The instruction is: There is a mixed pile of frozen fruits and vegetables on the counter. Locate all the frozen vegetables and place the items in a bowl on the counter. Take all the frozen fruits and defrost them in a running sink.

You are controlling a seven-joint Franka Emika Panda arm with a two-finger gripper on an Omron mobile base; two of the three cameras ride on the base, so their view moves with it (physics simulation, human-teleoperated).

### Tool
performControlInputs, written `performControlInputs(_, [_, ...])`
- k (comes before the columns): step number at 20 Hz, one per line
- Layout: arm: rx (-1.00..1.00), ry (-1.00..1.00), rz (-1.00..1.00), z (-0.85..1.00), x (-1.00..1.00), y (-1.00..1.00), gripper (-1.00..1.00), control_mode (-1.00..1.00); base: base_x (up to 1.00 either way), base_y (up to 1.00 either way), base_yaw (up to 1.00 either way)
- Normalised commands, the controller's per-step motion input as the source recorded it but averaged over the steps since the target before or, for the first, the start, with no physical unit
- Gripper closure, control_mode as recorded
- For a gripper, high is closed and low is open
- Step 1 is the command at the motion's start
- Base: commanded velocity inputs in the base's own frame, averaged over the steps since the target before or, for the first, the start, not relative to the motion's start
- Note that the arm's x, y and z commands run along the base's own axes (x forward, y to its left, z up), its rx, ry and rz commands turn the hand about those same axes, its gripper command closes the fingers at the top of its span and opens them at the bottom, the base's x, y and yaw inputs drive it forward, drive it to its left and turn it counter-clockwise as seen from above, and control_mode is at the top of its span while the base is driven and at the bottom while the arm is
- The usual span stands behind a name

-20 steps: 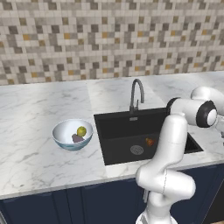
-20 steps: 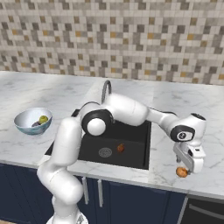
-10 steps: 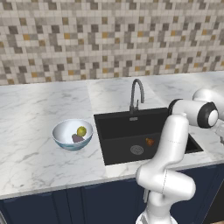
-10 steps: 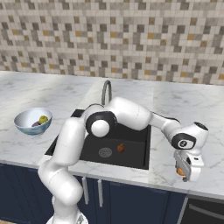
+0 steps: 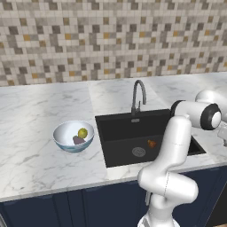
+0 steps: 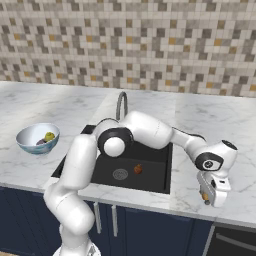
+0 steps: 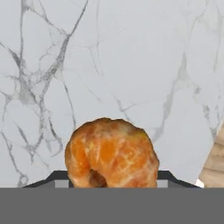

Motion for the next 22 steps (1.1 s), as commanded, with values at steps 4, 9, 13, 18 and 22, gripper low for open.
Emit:
performControlInputs(4, [-0.09,0.03,0.02,0.27,-0.03,0.27,1.00,-1.00,0.00,0.00,0.00])
performControlInputs(9, [-0.07,-0.09,0.18,0.62,-0.06,0.45,1.00,-1.00,0.00,0.00,0.00])
performControlInputs(13, [0.01,-0.04,0.37,0.38,0.00,0.40,1.00,-1.00,0.00,0.00,0.00])
performControlInputs(18, [0.00,-0.05,0.33,0.25,0.05,0.52,1.00,-1.00,0.00,0.00,0.00])
performControlInputs(22, [0.00,-0.18,0.01,0.06,0.47,0.75,1.00,-1.00,0.00,0.00,0.00])
